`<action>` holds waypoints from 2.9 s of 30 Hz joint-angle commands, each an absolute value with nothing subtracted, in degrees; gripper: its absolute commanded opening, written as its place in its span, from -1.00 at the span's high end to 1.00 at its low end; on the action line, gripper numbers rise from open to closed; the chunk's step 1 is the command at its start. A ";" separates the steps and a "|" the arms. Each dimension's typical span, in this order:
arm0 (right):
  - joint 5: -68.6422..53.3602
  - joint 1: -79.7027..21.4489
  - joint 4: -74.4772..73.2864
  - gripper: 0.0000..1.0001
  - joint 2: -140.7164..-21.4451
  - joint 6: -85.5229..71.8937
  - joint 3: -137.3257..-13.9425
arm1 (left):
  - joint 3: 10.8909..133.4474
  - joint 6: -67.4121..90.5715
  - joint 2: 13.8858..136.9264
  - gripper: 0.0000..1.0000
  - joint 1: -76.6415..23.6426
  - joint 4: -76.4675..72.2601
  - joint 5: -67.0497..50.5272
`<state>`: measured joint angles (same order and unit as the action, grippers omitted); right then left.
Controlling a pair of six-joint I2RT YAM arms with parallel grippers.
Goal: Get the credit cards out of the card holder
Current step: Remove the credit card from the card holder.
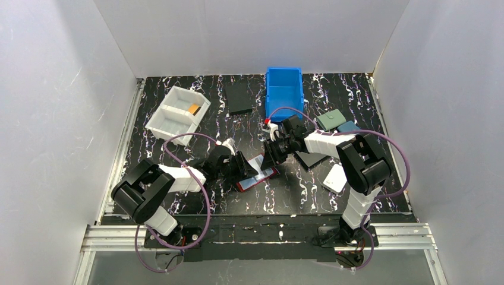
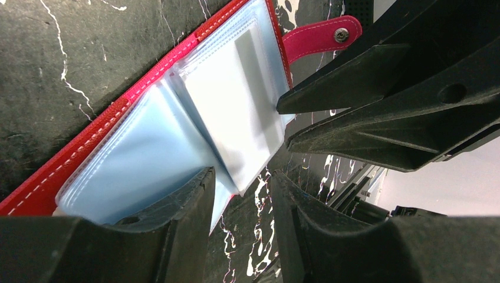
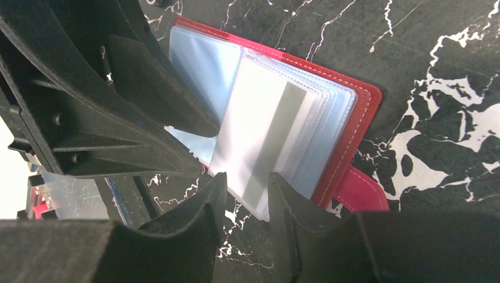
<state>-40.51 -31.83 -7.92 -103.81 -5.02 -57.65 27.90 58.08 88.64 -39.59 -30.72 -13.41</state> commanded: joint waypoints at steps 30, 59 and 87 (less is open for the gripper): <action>-43.75 -32.17 -5.99 0.26 -105.10 -7.52 -58.46 | 28.64 57.71 92.91 0.31 -40.06 -30.23 -14.48; -54.37 -32.26 1.96 0.31 -107.18 -16.15 -56.67 | 29.27 57.43 95.76 0.36 -40.08 -30.85 -15.73; -40.97 -28.74 -10.02 0.27 -103.76 -1.79 -59.98 | 31.73 56.43 96.12 0.78 -39.80 -25.17 -13.95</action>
